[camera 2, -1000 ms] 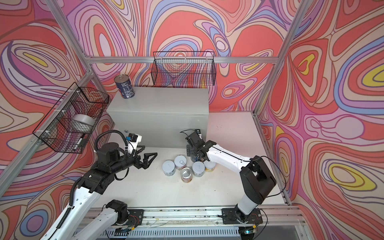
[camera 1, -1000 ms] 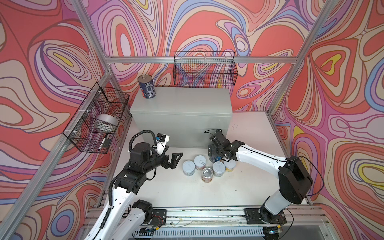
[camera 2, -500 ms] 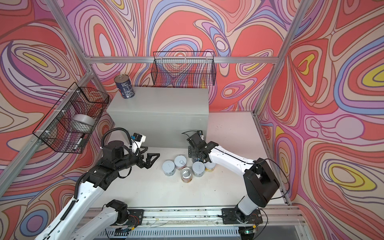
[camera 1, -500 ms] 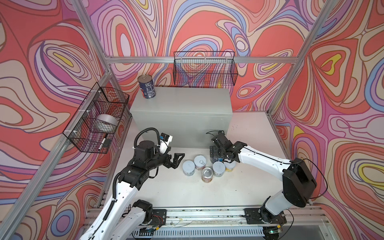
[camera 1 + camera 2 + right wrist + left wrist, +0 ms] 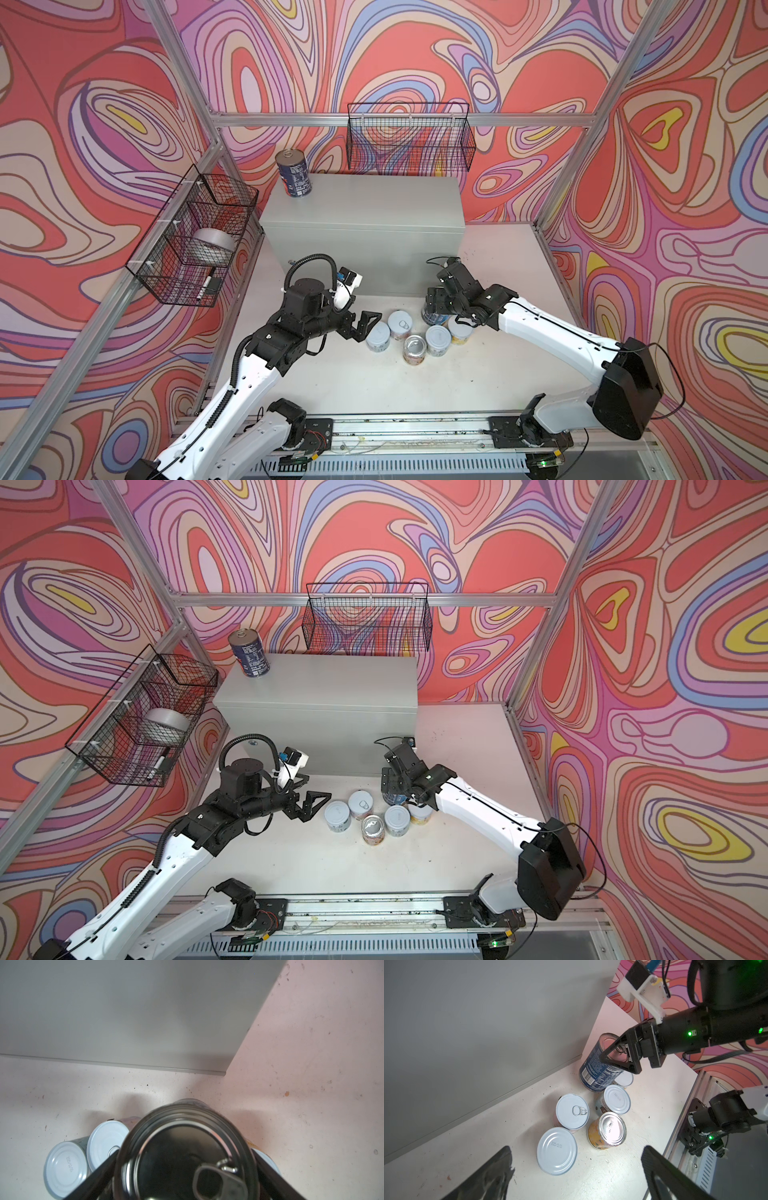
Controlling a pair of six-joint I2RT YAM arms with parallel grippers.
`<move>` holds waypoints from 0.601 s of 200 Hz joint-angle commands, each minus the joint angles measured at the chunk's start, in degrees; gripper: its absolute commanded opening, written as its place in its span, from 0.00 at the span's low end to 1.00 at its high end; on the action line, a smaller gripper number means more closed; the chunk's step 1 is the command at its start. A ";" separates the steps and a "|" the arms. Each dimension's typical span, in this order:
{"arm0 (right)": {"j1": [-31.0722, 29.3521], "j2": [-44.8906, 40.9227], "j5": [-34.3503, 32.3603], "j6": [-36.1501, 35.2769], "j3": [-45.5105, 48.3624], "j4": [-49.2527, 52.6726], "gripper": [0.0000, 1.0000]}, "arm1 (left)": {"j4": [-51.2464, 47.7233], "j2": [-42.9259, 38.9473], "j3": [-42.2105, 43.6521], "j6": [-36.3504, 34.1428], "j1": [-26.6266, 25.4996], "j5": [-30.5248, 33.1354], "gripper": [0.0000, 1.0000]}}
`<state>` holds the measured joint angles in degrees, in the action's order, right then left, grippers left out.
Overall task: Place and organize the canned foods onto the counter
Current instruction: 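Lift the soup can with the right gripper while the left gripper reaches toward it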
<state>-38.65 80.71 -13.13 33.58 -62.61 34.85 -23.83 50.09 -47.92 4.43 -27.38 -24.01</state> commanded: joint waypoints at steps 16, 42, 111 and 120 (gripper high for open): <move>1.34 -5.48 5.34 0.76 -1.49 -4.31 0.69 | -0.58 3.48 -2.56 -1.22 -2.37 -1.07 1.00; 1.65 -6.77 7.61 -0.14 -3.62 -2.12 0.69 | 0.99 5.00 -3.35 -0.99 -5.10 2.73 1.00; 4.57 -8.08 15.38 -1.16 -7.57 -0.06 0.67 | 8.24 13.69 -5.55 -3.95 -16.07 4.76 1.00; 4.76 -8.06 15.76 -1.52 -8.29 0.68 0.67 | 10.45 14.93 -5.62 -3.72 -16.47 3.10 1.00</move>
<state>-34.87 75.99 -0.38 32.88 -66.04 39.35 -18.92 62.19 -52.10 2.52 -42.33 -18.11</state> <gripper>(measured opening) 0.879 0.999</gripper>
